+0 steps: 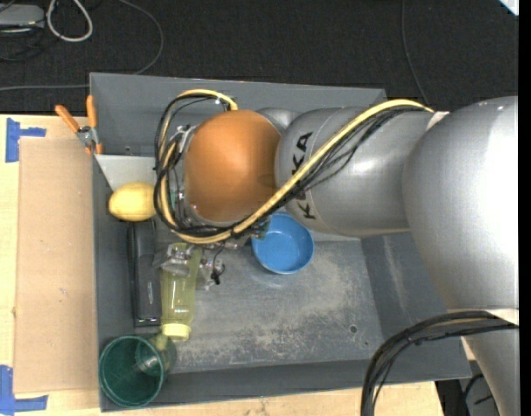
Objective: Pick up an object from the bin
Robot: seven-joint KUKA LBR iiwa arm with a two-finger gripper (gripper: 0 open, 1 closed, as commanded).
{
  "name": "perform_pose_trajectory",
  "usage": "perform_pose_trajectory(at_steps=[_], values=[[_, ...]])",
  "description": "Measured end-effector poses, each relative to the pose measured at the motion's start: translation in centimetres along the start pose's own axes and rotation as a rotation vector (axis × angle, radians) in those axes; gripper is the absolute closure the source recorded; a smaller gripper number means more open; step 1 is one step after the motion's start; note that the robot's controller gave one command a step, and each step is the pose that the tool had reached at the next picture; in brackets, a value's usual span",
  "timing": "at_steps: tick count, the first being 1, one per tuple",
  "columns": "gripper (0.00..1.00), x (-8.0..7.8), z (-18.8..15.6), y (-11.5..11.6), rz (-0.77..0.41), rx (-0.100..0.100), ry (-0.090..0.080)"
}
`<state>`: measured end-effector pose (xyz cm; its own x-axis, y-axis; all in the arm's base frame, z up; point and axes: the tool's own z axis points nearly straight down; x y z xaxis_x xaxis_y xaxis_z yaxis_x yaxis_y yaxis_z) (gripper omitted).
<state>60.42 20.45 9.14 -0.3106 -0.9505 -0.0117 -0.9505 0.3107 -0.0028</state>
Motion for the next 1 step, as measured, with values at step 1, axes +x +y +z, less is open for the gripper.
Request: perform_pose_trajectory(at_steps=[1], values=[[1.00, 0.38, -3.24, 0.08, 0.004, -0.003, 0.009]])
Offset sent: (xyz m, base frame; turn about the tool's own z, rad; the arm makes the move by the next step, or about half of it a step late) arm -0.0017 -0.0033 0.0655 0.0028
